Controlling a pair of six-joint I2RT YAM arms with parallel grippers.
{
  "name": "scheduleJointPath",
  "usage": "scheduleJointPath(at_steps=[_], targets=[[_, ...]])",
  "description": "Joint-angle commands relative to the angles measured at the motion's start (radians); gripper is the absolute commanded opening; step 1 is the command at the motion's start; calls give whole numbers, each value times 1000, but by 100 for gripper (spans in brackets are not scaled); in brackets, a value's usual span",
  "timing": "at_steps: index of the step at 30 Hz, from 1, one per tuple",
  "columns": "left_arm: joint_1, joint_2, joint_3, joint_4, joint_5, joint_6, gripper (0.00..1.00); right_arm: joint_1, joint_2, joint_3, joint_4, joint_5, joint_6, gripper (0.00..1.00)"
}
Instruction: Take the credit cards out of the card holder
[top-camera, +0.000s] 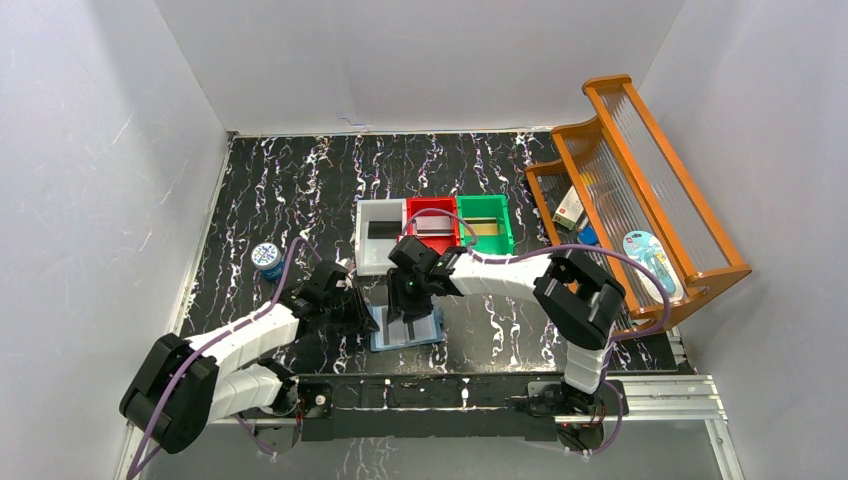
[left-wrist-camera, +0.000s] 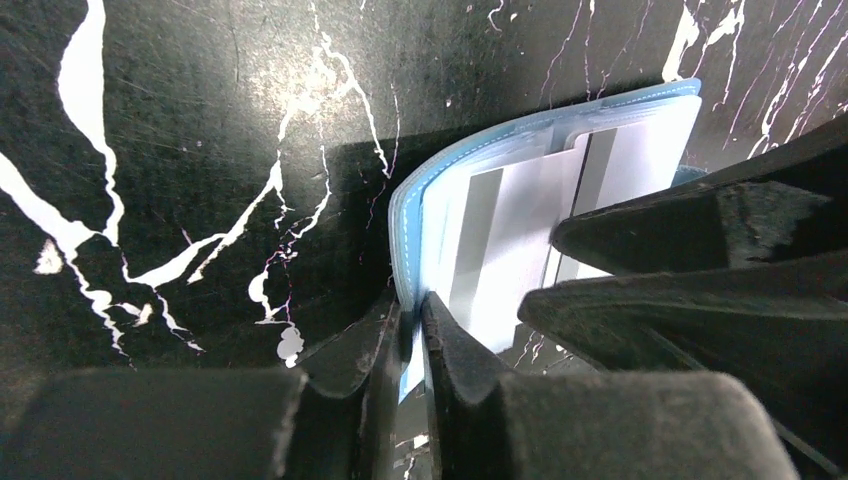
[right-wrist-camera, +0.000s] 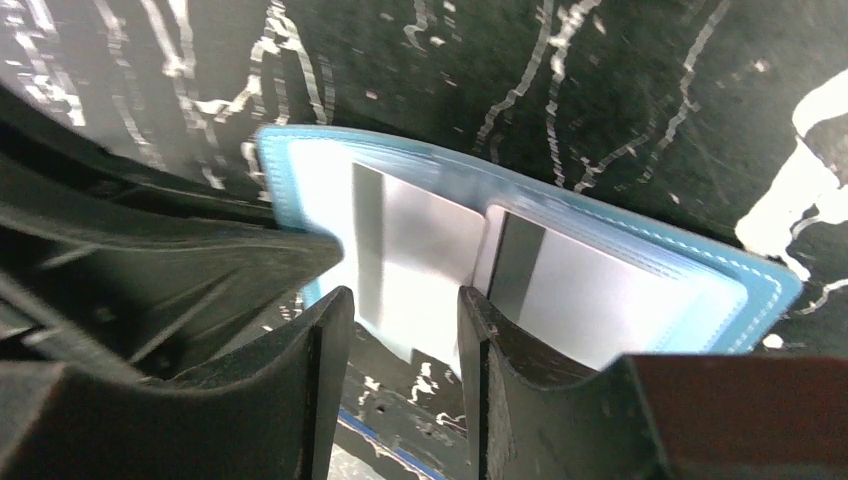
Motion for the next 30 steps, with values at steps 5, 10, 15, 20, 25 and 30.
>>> scheduleJointPath(at_steps=[5, 10, 15, 20, 25, 30], targets=[[-4, -19, -16, -131, -83, 27, 25, 7, 4, -4, -118, 123, 19, 52], [-4, -11, -19, -108, -76, 35, 28, 9, 5, -11, -107, 109, 26, 52], [-5, 26, -35, -68, -49, 37, 18, 8, 10, -37, -52, 63, 37, 53], [-5, 79, -65, -18, -24, 31, 6, 6, 18, -54, 28, -4, 56, 57], [-4, 92, -68, -18, -28, 29, 1, -6, 12, -65, 64, -27, 69, 57], [-4, 81, -65, -42, -46, 28, 0, -6, -35, -54, -29, 83, 73, 59]])
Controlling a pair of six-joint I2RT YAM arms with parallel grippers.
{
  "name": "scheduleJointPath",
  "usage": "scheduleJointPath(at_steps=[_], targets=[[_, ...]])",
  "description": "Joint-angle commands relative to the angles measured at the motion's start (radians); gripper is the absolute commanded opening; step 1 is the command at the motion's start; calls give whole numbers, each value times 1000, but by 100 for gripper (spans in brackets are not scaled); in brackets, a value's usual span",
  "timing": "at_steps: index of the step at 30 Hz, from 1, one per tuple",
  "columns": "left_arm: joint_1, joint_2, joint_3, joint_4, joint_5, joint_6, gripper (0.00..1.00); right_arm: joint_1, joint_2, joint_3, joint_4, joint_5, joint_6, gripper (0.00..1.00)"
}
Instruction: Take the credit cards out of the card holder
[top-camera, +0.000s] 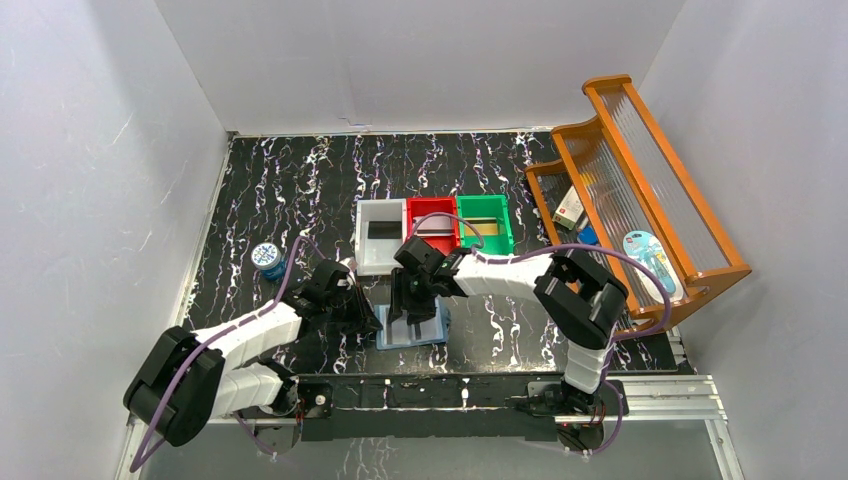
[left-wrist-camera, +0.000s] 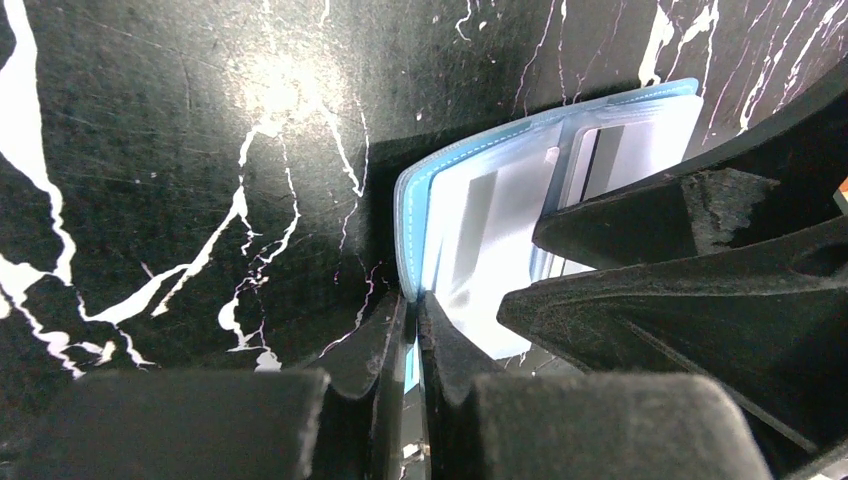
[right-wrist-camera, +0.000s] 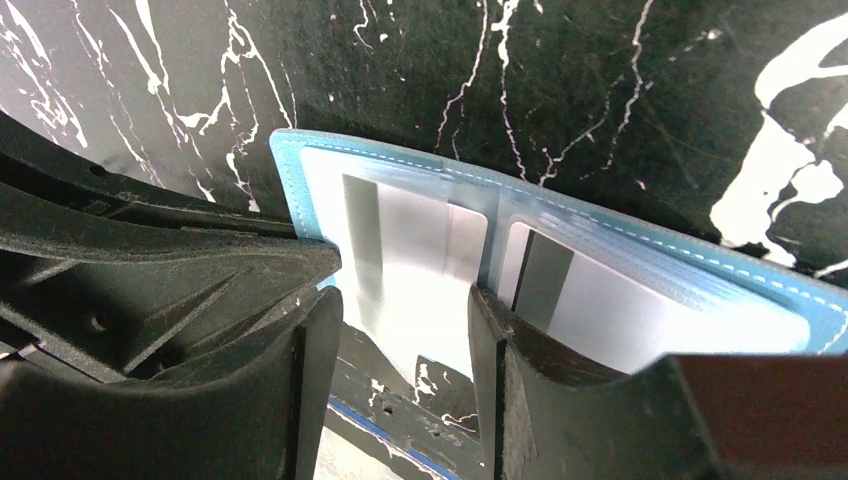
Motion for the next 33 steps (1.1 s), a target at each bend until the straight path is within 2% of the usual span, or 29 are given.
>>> scheduleJointPath(at_steps=[1, 10, 14, 19, 25, 33], targets=[[-7, 33, -56, -116, -84, 21, 0, 5, -40, 6, -88, 119, -5, 59], [-7, 0, -39, -148, -95, 24, 0, 39, 20, 87, -246, 236, -46, 59], [-7, -10, -36, -151, -96, 21, 0, 44, 38, 85, -222, 214, -45, 60], [-7, -3, -35, -146, -89, 23, 0, 36, 56, 21, -73, 64, -19, 60], [-7, -7, -40, -145, -84, 22, 0, 3, 12, -51, 85, -20, 25, 58], [-7, -1, -38, -143, -82, 25, 0, -17, -65, -157, 312, -122, 80, 46]])
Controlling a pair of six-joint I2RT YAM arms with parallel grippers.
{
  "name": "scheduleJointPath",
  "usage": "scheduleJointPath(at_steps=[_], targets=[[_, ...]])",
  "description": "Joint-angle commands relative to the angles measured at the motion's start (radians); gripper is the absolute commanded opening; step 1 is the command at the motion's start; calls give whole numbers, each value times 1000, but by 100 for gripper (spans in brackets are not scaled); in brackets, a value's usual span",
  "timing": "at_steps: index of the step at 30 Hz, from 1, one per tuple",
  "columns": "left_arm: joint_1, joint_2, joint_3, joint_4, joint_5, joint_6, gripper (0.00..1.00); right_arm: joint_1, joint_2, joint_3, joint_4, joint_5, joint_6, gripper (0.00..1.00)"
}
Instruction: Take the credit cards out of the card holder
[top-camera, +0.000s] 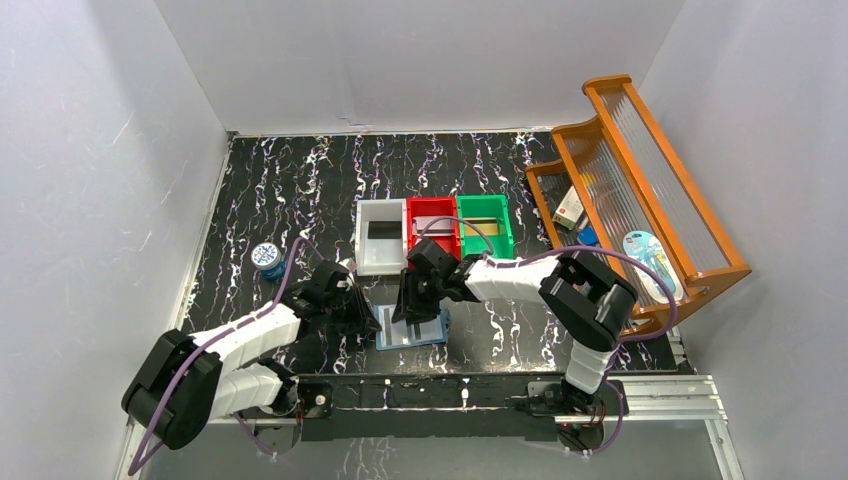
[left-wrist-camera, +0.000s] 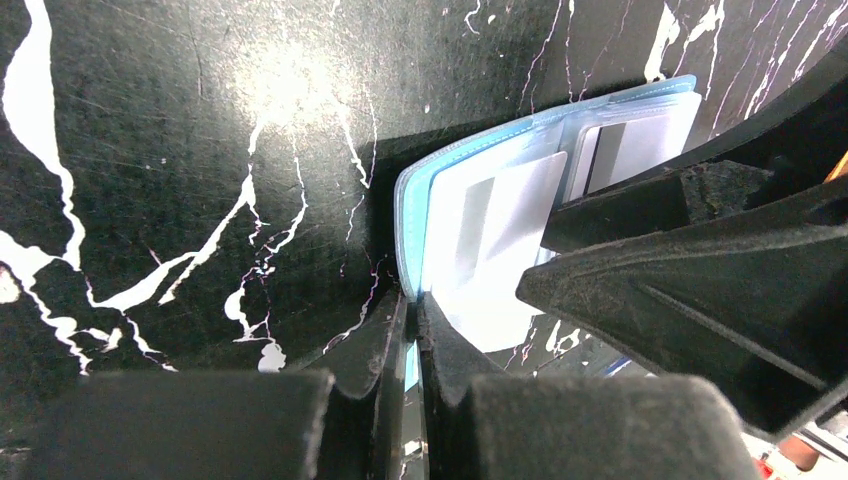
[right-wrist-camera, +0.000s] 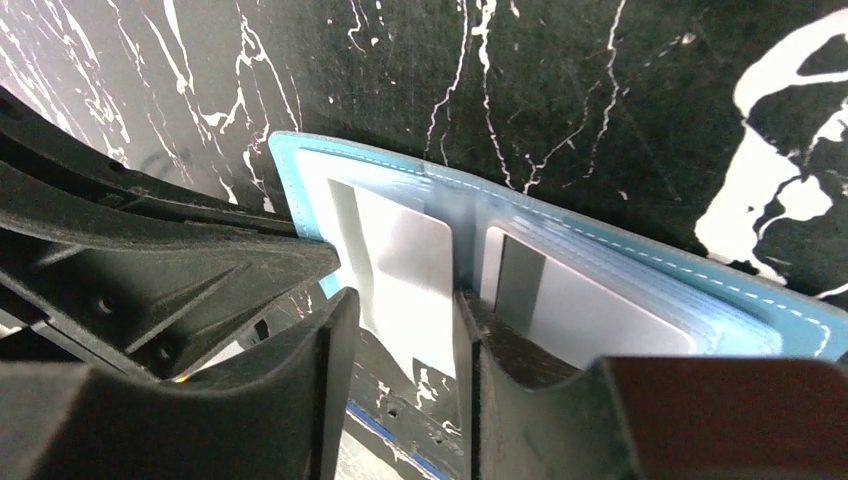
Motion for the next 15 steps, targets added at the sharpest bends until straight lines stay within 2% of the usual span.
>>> scheduleJointPath(at_steps=[1, 9, 15], targets=[[-2, 19, -34, -126, -74, 36, 0, 7, -28, -52, 167, -68, 48, 44], [-2, 33, -39, -114, -73, 34, 0, -25, -84, -156, 364, -151, 108, 27], [-2, 25, -41, -118, -74, 34, 0, -29, -98, -179, 409, -154, 115, 16]])
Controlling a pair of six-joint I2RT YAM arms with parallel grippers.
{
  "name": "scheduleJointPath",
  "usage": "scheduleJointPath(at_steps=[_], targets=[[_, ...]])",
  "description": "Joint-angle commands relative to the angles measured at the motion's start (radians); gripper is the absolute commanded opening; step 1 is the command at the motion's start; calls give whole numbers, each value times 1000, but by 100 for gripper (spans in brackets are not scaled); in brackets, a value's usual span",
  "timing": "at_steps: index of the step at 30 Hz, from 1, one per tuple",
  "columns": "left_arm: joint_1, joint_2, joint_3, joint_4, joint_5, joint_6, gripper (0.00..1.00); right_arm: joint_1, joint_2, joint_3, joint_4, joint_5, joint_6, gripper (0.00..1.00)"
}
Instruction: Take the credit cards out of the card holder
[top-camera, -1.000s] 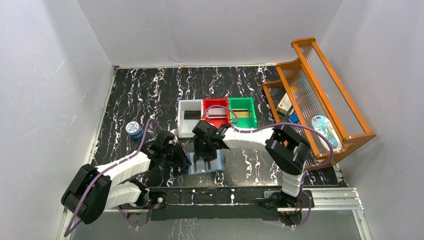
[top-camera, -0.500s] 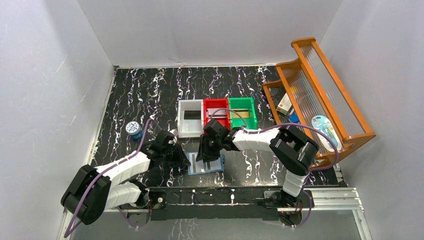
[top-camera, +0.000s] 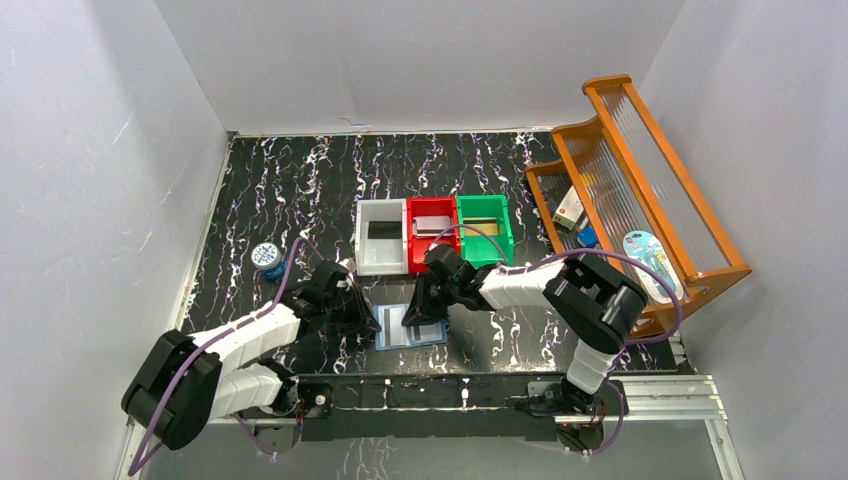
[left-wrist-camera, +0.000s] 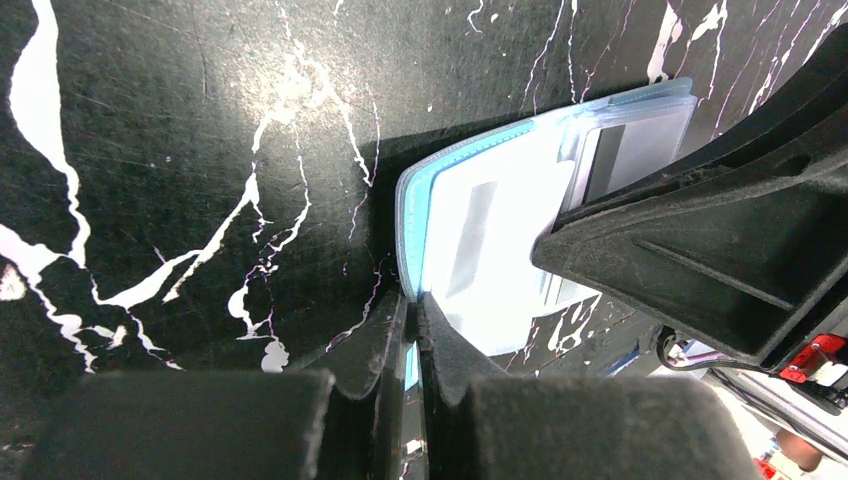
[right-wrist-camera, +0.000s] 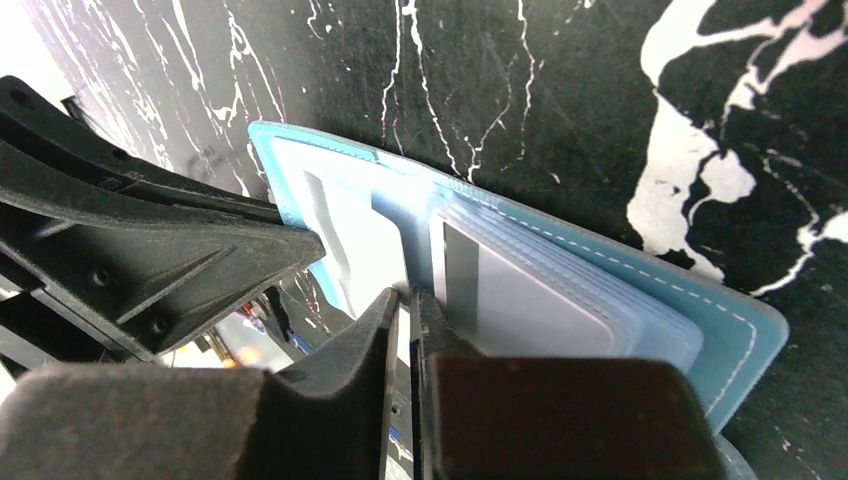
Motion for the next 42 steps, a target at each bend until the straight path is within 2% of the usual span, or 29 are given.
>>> scheduleJointPath(at_steps=[1, 5, 17, 33, 36, 40, 42], targets=[[-3, 27, -41, -115, -75, 31, 0, 16, -53, 0, 178, -79, 42, 15], [-3, 30, -39, -115, -73, 31, 0, 11, -64, -21, 200, -76, 51, 9], [-3, 24, -39, -120, -77, 29, 0, -11, -86, -60, 194, -58, 73, 1], [-2, -2, -24, -161, -103, 38, 0, -81, -180, -176, 167, -60, 76, 1], [-3, -32, 7, -204, -113, 46, 10, -83, -173, -175, 165, -66, 76, 1], [-4, -79, 79, -290, -134, 56, 37, -83, -166, -167, 148, -68, 66, 1], [-3, -101, 136, -336, -155, 60, 44, -84, -168, -169, 142, -64, 61, 1]])
